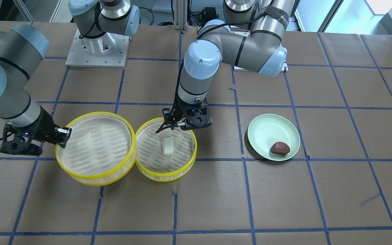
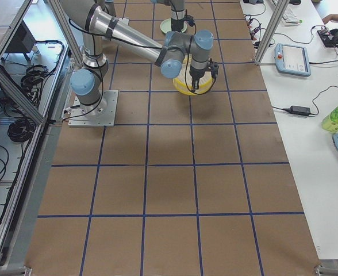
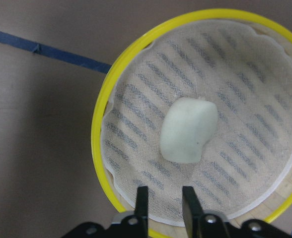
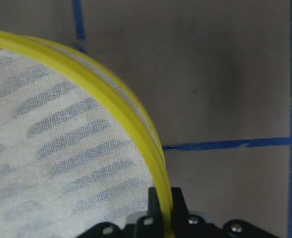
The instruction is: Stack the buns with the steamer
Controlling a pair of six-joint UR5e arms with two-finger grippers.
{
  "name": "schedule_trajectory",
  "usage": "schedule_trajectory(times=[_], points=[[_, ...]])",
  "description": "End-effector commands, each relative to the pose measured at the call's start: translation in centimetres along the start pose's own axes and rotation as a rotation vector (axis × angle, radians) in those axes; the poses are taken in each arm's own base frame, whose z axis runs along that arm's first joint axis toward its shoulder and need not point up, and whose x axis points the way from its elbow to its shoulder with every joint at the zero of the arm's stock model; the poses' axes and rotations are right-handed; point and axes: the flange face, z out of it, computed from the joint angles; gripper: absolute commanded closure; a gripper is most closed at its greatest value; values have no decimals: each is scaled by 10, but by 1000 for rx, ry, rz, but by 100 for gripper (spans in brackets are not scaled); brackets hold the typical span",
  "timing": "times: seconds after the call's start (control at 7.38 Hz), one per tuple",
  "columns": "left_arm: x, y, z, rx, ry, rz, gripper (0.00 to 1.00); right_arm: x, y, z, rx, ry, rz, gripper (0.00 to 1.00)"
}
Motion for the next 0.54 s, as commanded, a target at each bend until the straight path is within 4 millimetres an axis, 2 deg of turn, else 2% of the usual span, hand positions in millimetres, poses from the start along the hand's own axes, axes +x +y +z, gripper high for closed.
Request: schedule_trajectory(times=[0.0, 0.14, 0.41], points=[[-64, -41, -5, 52, -126, 124, 0, -95, 21, 3, 4, -28, 59, 94], [-104, -66, -14, 51, -130, 189, 0, -118, 30, 9, -4, 1, 35, 94], [-194, -115, -17, 26, -139, 308, 0, -150, 42, 22, -19, 37, 25, 94]])
